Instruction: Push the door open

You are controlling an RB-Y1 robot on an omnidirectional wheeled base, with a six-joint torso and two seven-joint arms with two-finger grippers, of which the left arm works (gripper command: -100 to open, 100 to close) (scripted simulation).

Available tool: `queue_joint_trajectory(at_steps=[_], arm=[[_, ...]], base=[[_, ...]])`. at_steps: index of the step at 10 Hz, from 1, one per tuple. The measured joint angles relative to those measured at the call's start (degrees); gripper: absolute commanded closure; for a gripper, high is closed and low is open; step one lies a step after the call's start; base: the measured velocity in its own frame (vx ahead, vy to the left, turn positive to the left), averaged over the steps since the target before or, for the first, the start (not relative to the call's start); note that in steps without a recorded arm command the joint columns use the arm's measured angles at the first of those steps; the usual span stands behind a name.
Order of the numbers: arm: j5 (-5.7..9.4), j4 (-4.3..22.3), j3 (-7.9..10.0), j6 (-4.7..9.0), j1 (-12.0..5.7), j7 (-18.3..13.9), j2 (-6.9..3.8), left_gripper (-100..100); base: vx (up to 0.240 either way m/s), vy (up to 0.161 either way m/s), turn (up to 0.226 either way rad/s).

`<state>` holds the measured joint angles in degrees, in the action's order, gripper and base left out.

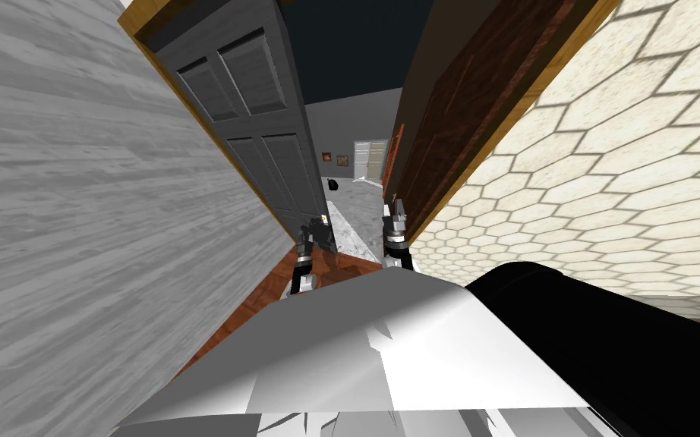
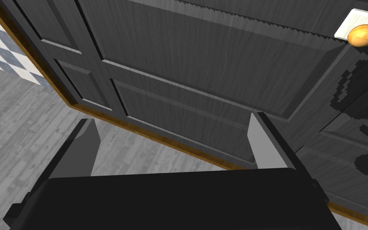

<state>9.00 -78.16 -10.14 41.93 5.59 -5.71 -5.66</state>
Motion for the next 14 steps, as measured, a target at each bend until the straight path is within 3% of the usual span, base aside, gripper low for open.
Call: queue_joint_trajectory(at_steps=[3, 5, 11, 14], arm=[[0.12, 4.81, -0.85, 0.45, -1.86, 0.72, 0.22, -100], [0.28, 6.68, -1.09, 0.35, -2.57, 0.75, 0.0, -100], [0.7, 17.75, -2.26, 2.49, -7.26, 1.42, 0.18, -100], [0.98, 21.61, -2.84, 2.43, -9.06, 1.67, -0.08, -100]], base=[[0.066, 0.07, -0.102], [0.032, 0.038, -0.062], [0.05, 0.073, -0.113], [0.052, 0.075, -0.087]])
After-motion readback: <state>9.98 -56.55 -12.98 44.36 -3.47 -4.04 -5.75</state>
